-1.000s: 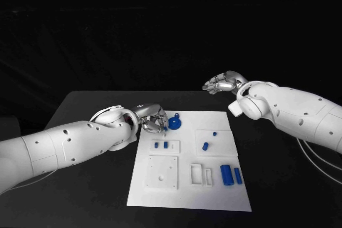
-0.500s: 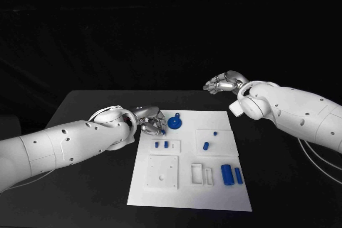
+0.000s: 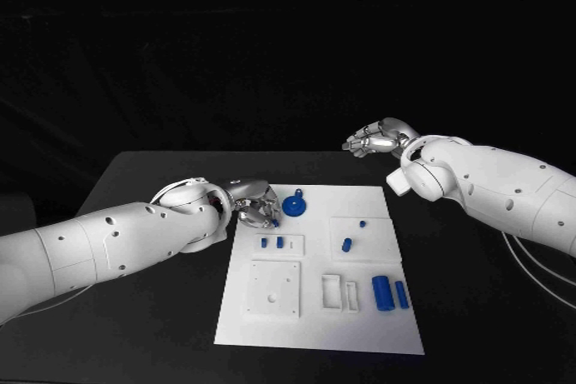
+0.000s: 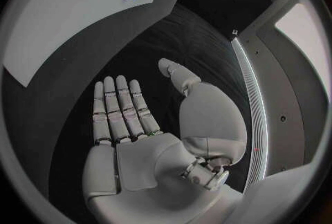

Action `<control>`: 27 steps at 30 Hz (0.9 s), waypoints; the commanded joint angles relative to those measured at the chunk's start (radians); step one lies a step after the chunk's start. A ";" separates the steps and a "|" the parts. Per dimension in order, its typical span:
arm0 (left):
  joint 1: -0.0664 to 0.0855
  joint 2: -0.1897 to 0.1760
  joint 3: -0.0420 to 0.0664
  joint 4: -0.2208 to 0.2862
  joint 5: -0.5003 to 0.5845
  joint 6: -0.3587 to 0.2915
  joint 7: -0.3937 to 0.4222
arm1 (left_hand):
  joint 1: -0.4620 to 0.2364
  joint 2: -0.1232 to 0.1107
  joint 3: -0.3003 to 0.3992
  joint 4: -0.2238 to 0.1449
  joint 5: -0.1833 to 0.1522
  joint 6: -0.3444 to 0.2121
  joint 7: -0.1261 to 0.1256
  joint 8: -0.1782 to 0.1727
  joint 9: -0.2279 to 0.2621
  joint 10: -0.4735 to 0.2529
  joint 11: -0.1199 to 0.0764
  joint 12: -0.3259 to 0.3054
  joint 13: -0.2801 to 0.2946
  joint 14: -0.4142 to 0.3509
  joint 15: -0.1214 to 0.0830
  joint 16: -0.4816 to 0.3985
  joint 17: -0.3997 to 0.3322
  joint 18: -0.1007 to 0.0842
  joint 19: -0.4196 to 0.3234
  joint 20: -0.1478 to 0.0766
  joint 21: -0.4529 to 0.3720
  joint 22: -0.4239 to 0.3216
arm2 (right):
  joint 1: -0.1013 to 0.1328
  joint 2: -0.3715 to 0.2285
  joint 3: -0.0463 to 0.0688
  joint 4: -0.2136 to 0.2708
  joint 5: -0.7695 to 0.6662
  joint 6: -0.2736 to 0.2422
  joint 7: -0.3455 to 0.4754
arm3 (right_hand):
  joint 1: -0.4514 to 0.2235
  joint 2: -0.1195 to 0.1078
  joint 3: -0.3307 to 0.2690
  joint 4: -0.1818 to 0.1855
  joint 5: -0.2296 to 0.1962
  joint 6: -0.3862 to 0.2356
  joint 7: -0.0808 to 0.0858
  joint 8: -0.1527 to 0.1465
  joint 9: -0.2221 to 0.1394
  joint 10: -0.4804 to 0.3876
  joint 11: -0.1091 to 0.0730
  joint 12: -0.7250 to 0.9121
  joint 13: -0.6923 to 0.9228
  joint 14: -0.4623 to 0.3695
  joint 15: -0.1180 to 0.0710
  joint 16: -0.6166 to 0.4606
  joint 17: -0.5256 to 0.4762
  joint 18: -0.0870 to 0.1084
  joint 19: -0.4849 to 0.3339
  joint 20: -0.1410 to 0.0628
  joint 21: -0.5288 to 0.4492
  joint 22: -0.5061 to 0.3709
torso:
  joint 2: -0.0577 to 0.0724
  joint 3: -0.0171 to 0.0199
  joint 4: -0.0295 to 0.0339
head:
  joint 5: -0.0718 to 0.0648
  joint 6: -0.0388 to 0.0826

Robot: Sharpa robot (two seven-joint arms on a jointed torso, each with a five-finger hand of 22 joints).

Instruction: Assemble the parts on the task board

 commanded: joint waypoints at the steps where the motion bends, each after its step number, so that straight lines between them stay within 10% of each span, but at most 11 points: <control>1: 0.000 0.009 0.000 -0.007 -0.021 0.025 0.001 | -0.003 0.010 0.006 0.000 0.004 0.010 0.006 0.002 0.001 0.008 -0.001 -0.002 0.001 0.001 -0.005 0.002 -0.001 0.060 0.003 -0.030 0.005 0.013 | 0.000 -0.001 0.000 0.001 -0.003 0.010 0.010 | -0.001 0.009 -0.005 -0.002 0.006 -0.008 0.041 0.006 -0.001 0.000 0.002 0.000 -0.002 -0.007 0.001 0.006 -0.001 -0.016 -0.005 -0.002 -0.006 0.001 | 0.000 0.0010 0.0002 | -0.001 -0.001; 27: -0.004 0.024 -0.017 -0.002 -0.164 0.009 -0.004 | -0.003 0.009 0.007 -0.005 0.003 0.010 0.006 0.002 0.000 0.021 -0.005 -0.001 0.004 -0.001 -0.008 -0.001 -0.004 0.058 0.000 -0.031 0.004 0.013 | 0.000 -0.003 0.000 0.003 -0.003 0.011 0.009 | -0.001 0.009 -0.006 -0.003 0.007 -0.008 0.041 0.007 -0.002 0.000 0.002 0.000 -0.002 -0.008 0.001 0.007 -0.003 -0.016 -0.004 -0.002 -0.008 0.003 | 0.000 -0.0003 0.0012 | -0.004 -0.004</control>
